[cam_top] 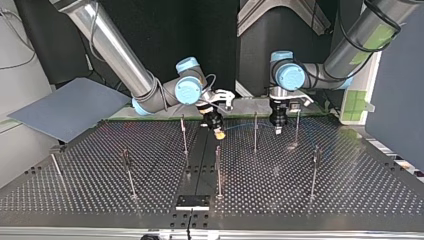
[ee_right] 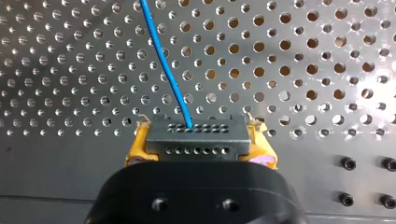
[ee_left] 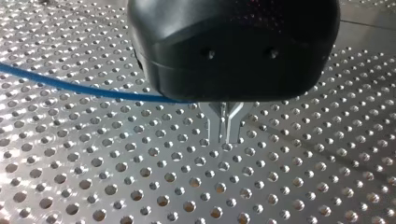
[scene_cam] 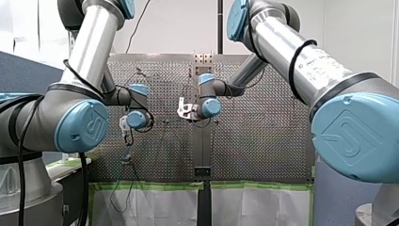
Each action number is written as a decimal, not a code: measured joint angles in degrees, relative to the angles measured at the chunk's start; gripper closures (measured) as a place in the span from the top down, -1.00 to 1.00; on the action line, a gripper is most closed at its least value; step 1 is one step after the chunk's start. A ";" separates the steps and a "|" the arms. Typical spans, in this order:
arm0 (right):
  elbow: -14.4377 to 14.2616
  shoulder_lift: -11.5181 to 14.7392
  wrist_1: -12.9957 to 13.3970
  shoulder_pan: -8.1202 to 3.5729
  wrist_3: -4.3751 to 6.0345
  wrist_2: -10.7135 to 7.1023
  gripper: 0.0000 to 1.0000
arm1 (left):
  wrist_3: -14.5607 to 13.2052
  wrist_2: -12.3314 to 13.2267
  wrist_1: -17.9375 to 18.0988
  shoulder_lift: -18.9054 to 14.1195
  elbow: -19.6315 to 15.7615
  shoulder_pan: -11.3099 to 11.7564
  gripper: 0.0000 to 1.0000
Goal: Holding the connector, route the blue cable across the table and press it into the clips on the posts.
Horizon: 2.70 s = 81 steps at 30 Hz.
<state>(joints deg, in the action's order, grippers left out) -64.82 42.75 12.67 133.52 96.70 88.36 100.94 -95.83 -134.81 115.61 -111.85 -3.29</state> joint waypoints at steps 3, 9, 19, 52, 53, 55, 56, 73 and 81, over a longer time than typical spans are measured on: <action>0.00 0.00 0.00 -0.02 0.04 -0.02 -1.00 | -0.49 0.09 -0.62 -0.01 0.00 -0.27 0.14; 0.00 0.01 -0.18 -0.33 0.22 -0.07 -1.00 | -2.87 -0.51 -3.27 -0.01 0.00 -0.80 1.00; 0.00 0.01 -0.46 -1.13 0.27 -0.12 -1.00 | -5.56 -4.26 -7.54 -0.76 -0.83 -3.55 1.00; -0.02 0.02 -4.17 -2.93 -0.86 -1.72 -1.00 | -2.44 -20.84 -9.39 -8.84 -6.00 -19.41 1.00; -0.02 0.05 -4.29 -3.03 -0.90 -1.71 -1.00 | -2.27 -20.86 -8.79 -8.83 -5.93 -19.97 1.00; -0.01 0.08 -4.39 -3.24 -0.93 -1.70 -1.00 | -2.08 -20.76 -8.03 -8.72 -5.67 -20.62 1.00; -0.02 0.09 -4.43 -3.37 -0.94 -1.70 -1.00 | -2.01 -20.67 -7.52 -8.50 -5.36 -20.86 1.00; -0.01 0.18 -4.82 -4.47 -1.21 -2.66 -1.00 | -1.06 -19.71 -8.65 -0.84 2.46 -21.47 1.00; -0.01 0.27 -4.81 -4.77 -1.23 -3.51 -1.00 | -0.64 -18.63 -9.14 0.60 6.74 -21.12 1.00</action>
<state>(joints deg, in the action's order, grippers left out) -64.83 43.02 7.86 128.75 95.47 84.85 100.30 -114.47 -143.94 116.21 -105.11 -24.41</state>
